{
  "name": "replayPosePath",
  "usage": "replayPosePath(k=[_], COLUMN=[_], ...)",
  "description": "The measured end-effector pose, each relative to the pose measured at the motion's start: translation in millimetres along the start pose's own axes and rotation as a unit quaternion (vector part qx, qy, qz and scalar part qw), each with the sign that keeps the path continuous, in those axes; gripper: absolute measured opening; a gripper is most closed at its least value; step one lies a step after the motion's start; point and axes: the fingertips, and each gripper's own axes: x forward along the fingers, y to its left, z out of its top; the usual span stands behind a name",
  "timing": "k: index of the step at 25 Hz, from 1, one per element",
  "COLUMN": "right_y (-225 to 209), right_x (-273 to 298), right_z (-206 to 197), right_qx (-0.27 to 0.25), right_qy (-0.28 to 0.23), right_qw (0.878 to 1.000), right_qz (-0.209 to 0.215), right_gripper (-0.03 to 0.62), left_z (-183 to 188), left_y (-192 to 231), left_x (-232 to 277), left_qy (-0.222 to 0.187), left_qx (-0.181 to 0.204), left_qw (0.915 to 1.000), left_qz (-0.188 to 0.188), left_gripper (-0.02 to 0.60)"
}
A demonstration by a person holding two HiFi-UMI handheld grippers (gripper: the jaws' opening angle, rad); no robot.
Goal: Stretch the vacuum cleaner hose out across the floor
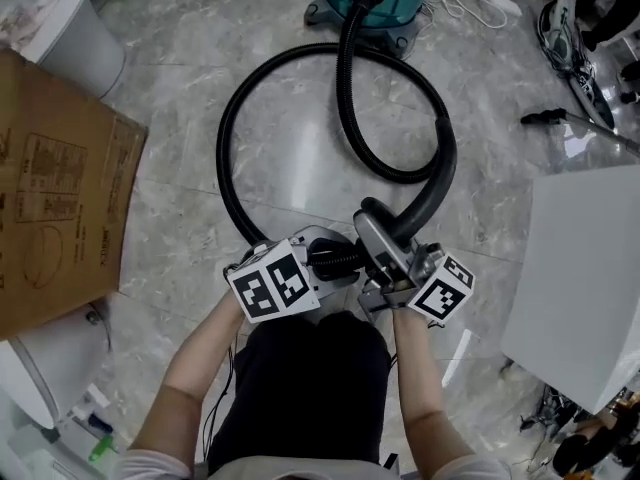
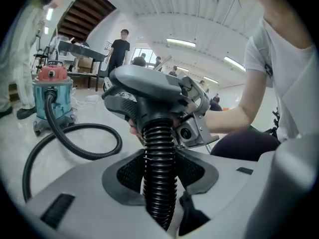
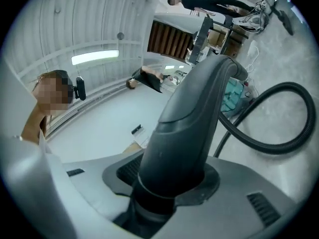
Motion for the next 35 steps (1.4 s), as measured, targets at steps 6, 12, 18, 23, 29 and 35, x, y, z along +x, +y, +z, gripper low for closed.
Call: replayPosePath(k=[6,12,18,23,29,35], right_y=[82.8,169.8,265.6,342.8,420.3,476.0], right_x=[20.4,35.7,37.3,38.8,36.6,31.7], right_z=[56.7,101.5,147.8,171.2,197.4,212.1], right_qx=[0.004,0.002,0.0,-0.002,-0.007,-0.009], right_qy=[0.011,0.044,0.052,0.059,0.051,0.042], right_qw=[1.0,0.998,0.998,0.998,0.998,0.998], right_qz=[-0.026,-0.033,-0.032,-0.033,-0.038,-0.044], right_gripper=[0.186,0.184,0.184,0.184,0.184,0.184], left_z=[84.8,161.0,237.9,285.7,333.9,365.6], left_y=[-26.7,-62.6,-111.5,-153.6,-196.2,-231.1], left_x=[-59.1,-114.1,-168.1,-214.4,-260.2,-292.8], left_qy=[-0.028,-0.048,-0.062,-0.059,-0.05,-0.055], left_qx=[-0.04,-0.07,-0.087,-0.09,-0.07,-0.06], left_qw=[0.9988,0.9964,0.9942,0.9942,0.9963,0.9966], left_qz=[-0.004,-0.009,-0.011,-0.009,-0.001,-0.005], left_gripper=[0.178,0.176,0.174,0.173,0.17,0.17])
